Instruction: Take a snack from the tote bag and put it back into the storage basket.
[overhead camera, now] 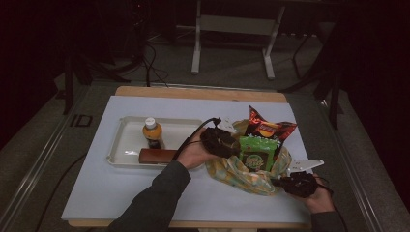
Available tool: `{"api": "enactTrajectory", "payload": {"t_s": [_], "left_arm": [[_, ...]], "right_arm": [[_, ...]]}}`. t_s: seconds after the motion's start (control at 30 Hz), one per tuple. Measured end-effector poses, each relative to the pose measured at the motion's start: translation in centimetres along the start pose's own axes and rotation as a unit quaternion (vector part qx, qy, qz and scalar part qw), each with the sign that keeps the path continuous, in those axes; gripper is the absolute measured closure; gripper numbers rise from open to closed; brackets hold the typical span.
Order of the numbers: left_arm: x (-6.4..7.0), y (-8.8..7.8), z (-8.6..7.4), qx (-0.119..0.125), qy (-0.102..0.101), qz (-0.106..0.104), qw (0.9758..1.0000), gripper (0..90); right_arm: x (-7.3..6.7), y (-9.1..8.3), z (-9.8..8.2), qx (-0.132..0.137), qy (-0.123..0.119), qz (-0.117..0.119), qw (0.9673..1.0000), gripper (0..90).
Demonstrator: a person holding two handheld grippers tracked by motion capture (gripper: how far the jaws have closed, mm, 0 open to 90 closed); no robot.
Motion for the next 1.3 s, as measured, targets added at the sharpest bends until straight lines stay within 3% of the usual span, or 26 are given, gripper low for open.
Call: {"api": "enactTrajectory", "payload": {"t_s": [0.27, 0.57, 0.8, 1.0, 1.03, 1.1, 1.3], "left_arm": [[0.1, 1.0, 0.1, -0.007, -0.002, -0.001, 1.0000, 47.8], [0.6, 1.9, 0.3, -0.016, 0.013, 0.001, 0.9998, 46.5], [0.7, 3.0, 0.4, -0.026, 0.013, 0.012, 0.9995, 47.2], [1.2, 3.8, 0.5, -0.037, 0.026, 0.028, 0.9986, 57.0], [1.3, 3.9, 0.5, -0.038, 0.026, 0.029, 0.9985, 63.6], [1.5, 4.0, 0.3, -0.037, 0.030, 0.036, 0.9982, 67.7], [1.5, 4.0, -0.1, -0.030, 0.024, 0.039, 0.9985, 77.6]], "right_arm": [[0.0, 0.0, 0.0, 0.000, -0.001, 0.002, 1.0000, 88.4], [0.0, 0.0, 0.0, 0.001, -0.001, 0.003, 1.0000, 88.3], [0.0, -0.1, 0.0, 0.002, -0.001, 0.002, 1.0000, 88.1], [0.1, -0.1, 0.0, 0.001, -0.002, 0.001, 1.0000, 87.9], [0.1, -0.1, 0.0, 0.002, -0.002, 0.000, 1.0000, 87.8], [0.1, -0.1, 0.0, 0.002, -0.002, 0.000, 1.0000, 87.7], [0.1, -0.2, 0.1, 0.004, -0.003, -0.003, 1.0000, 87.1]]}}
Point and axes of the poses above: each handheld gripper's, and its own axes: y roughly forward along the jaws, z roughly out of its top, x roughly to its right, the point moved 3 cm from there along y, roughly forward along the jaws, and after that the axes turned 8 degrees about z, right-handed, at the moved point
